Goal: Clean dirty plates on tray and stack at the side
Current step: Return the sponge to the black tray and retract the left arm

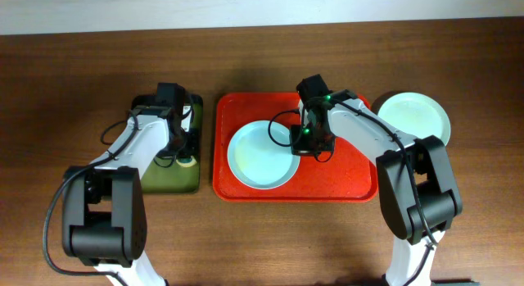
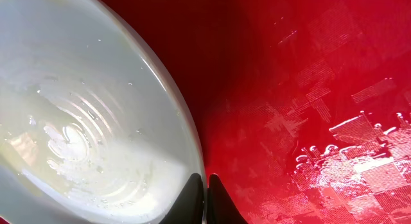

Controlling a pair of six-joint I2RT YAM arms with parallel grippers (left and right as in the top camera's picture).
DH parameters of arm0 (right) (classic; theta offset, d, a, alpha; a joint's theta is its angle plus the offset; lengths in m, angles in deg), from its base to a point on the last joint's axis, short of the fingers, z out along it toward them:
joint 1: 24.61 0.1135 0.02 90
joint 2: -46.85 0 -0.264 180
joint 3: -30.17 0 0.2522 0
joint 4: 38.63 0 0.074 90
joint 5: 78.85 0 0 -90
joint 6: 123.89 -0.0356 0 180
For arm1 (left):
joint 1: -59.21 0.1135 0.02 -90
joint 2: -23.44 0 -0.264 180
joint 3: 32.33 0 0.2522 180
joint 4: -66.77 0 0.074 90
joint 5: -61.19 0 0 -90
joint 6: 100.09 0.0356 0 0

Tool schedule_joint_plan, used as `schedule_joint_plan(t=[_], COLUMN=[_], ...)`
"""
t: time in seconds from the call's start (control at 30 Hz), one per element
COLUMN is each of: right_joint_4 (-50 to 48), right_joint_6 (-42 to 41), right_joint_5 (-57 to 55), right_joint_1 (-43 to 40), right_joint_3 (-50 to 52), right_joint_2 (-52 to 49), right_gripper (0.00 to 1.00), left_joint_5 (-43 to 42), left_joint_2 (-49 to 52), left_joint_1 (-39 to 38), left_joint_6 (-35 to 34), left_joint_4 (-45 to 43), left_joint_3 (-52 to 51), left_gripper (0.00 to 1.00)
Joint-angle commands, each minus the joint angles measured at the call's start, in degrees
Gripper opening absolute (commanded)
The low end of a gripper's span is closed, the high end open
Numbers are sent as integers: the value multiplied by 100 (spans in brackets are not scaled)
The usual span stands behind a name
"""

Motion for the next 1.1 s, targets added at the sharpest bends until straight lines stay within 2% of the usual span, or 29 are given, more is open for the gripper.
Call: schedule_joint_plan(t=[0.0, 0.13, 0.3, 0.43, 0.53, 0.63, 0.73, 0.8, 0.9, 1.0, 1.07], right_joint_4=[0, 0, 0, 0, 0, 0, -2, 0, 2, 0, 0], right_joint_6=[22, 22, 22, 20, 20, 22, 20, 22, 20, 20, 20], right_joint_5=[94, 94, 94, 94, 94, 94, 94, 94, 94, 94, 94], right_joint_1=[37, 37, 37, 37, 37, 37, 37, 37, 37, 37, 37], right_joint_3=[37, 37, 37, 37, 37, 37, 37, 37, 37, 37, 37], right_joint_2=[-39, -39, -39, -39, -39, -39, -39, -39, -39, -39, -39], right_gripper=[5, 5, 6, 6, 5, 5, 6, 6, 6, 6, 6], left_joint_5=[-9, -2, -181, -199, -177, 208, 251, 669, 769, 745, 750], left_joint_2=[20, 20, 20, 20, 20, 20, 17, 17, 17, 17, 20], left_joint_1=[-170, -566, -592, -883, -1080, -1086, -1056, -975, -363, 367, 428], left_joint_6=[247, 260, 267, 654, 671, 664, 656, 208, -343, -426, -404], left_joint_4=[-17, -68, -59, -24, 52, 90, 98, 245, 485, 647, 627], left_joint_3=[-9, -9, -9, -9, -9, -9, 107, 251, 284, 273, 201], left_gripper=[0, 0, 0, 0, 0, 0, 0, 0, 0, 0, 0])
